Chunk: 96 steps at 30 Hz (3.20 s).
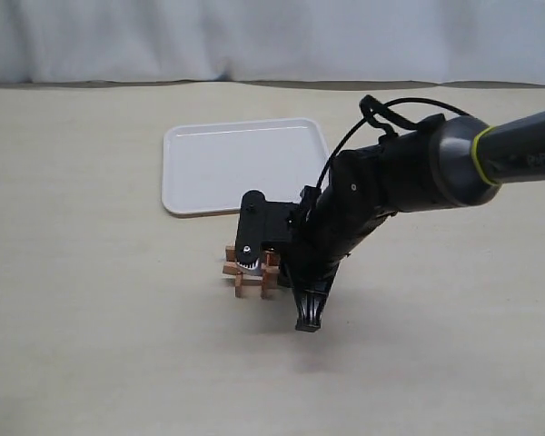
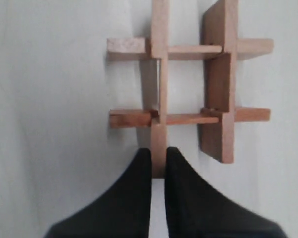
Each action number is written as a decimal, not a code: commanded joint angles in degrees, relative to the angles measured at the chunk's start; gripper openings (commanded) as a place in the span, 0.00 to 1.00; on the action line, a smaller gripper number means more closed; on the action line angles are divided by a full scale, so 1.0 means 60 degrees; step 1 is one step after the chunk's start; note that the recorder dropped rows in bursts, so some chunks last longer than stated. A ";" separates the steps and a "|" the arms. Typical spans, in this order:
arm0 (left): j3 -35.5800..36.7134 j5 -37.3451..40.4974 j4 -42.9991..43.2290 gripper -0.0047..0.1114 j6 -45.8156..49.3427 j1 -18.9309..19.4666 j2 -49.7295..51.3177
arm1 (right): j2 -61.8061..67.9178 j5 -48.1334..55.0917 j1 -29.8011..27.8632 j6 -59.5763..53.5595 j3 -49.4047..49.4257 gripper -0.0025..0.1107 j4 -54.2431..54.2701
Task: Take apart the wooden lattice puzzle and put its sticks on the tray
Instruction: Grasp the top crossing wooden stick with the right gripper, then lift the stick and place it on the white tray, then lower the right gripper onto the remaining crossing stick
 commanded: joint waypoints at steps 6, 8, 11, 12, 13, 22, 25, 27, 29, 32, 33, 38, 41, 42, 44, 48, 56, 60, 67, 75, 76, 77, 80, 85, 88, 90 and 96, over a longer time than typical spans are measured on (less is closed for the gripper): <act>0.0018 -0.0121 -0.0024 0.04 -0.0005 -0.0019 -0.0016 | -0.0913 0.0083 -0.0013 0.0130 0.0018 0.06 -0.0004; 0.0018 -0.0121 -0.0024 0.04 -0.0005 -0.0019 -0.0016 | -0.1117 0.0006 -0.0013 0.0130 0.0018 0.06 -0.0004; 0.0018 -0.0121 -0.0024 0.04 -0.0005 -0.0019 -0.0016 | -0.1398 -0.0274 -0.0013 0.0145 0.0018 0.06 -0.0004; 0.0018 -0.0121 -0.0024 0.04 -0.0005 -0.0019 -0.0016 | -0.1457 -0.0462 -0.0013 0.0305 0.0018 0.06 0.0020; 0.0018 -0.0121 -0.0024 0.04 -0.0005 -0.0019 -0.0016 | -0.1475 -0.0654 -0.0013 0.0473 0.0018 0.06 0.0020; 0.0018 -0.0137 0.0009 0.04 -0.0005 -0.0019 -0.0016 | -0.1318 -0.3841 -0.0013 0.2168 0.0018 0.06 0.0020; 0.0018 -0.0137 0.0009 0.04 -0.0005 -0.0019 -0.0016 | -0.1093 -0.4962 -0.0013 0.2637 0.0018 0.06 0.0020; 0.0018 -0.0137 0.0009 0.04 -0.0005 -0.0019 -0.0016 | -0.0921 -0.5595 -0.0013 0.2731 0.0018 0.06 0.0020; 0.0018 -0.0137 0.0009 0.04 -0.0005 -0.0019 -0.0016 | -0.0714 -0.6249 -0.0013 0.2778 0.0018 0.06 0.0020; 0.0018 -0.0137 0.0009 0.04 -0.0005 -0.0019 -0.0016 | -0.0021 -0.7786 -0.0013 0.2815 0.0018 0.06 0.0116; 0.0018 -0.0137 0.0009 0.04 -0.0005 -0.0019 -0.0016 | 0.0094 -0.8092 -0.0013 0.2815 0.0018 0.06 0.0428; 0.0018 -0.0137 0.0009 0.04 -0.0005 -0.0019 -0.0016 | 0.1185 -0.8236 -0.0231 0.1949 -0.0611 0.06 0.3458; 0.0018 -0.0137 -0.0009 0.04 -0.0005 -0.0019 -0.0016 | 0.1640 -0.6951 -0.0331 0.1681 -0.1424 0.10 0.4534; 0.0018 -0.0137 -0.0009 0.04 -0.0005 -0.0019 -0.0016 | 0.1689 -0.6836 -0.0331 0.1681 -0.1532 0.15 0.4573; 0.0018 -0.0137 -0.0009 0.04 -0.0005 -0.0019 -0.0016 | 0.1689 -0.6629 -0.0331 0.1681 -0.1665 0.28 0.4614; 0.0018 -0.0103 -0.0009 0.04 -0.0005 -0.0019 -0.0016 | 0.1653 -0.6093 -0.0331 0.1663 -0.1665 0.45 0.5039; 0.0018 -0.0103 -0.0009 0.04 -0.0005 -0.0019 -0.0016 | 0.0033 -0.3535 -0.0331 0.0699 -0.1646 0.44 0.4846; 0.0018 -0.0103 -0.0009 0.04 -0.0005 -0.0019 -0.0016 | -0.0579 -0.2371 -0.0346 0.0699 -0.1646 0.44 0.3588; 0.0018 -0.0103 -0.0009 0.04 -0.0005 -0.0019 -0.0016 | -0.1031 0.1092 -0.0346 0.0868 -0.1646 0.40 0.0806; 0.0018 -0.0132 0.0010 0.04 -0.0005 -0.0019 -0.0016 | -0.0911 0.2163 -0.0346 0.1034 -0.1646 0.40 -0.0899; 0.0018 -0.0132 0.0010 0.04 -0.0005 -0.0019 -0.0016 | -0.0866 0.2018 -0.0346 0.1063 -0.1646 0.40 -0.0899; 0.0018 -0.0132 0.0010 0.04 -0.0005 -0.0019 -0.0016 | -0.0797 0.1965 -0.0346 0.1063 -0.1646 0.40 -0.0899; 0.0018 -0.0132 0.0010 0.04 -0.0005 -0.0019 -0.0016 | -0.0597 0.1944 -0.0346 0.1063 -0.1646 0.40 -0.0899; 0.0018 -0.0132 0.0010 0.04 -0.0005 -0.0019 -0.0016 | -0.0149 0.1961 -0.0346 0.1063 -0.1646 0.40 -0.0899; 0.0018 -0.0132 0.0010 0.04 -0.0005 -0.0019 -0.0016 | 0.0116 0.1821 -0.0328 0.1063 -0.1646 0.40 -0.0810; 0.0018 -0.0132 0.0010 0.04 -0.0005 -0.0019 -0.0016 | 0.0260 0.1690 -0.0328 0.1063 -0.1646 0.40 -0.0810; 0.0018 -0.0132 -0.0007 0.04 -0.0005 -0.0019 -0.0016 | 0.0669 0.1194 -0.0328 0.1063 -0.1646 0.40 -0.0805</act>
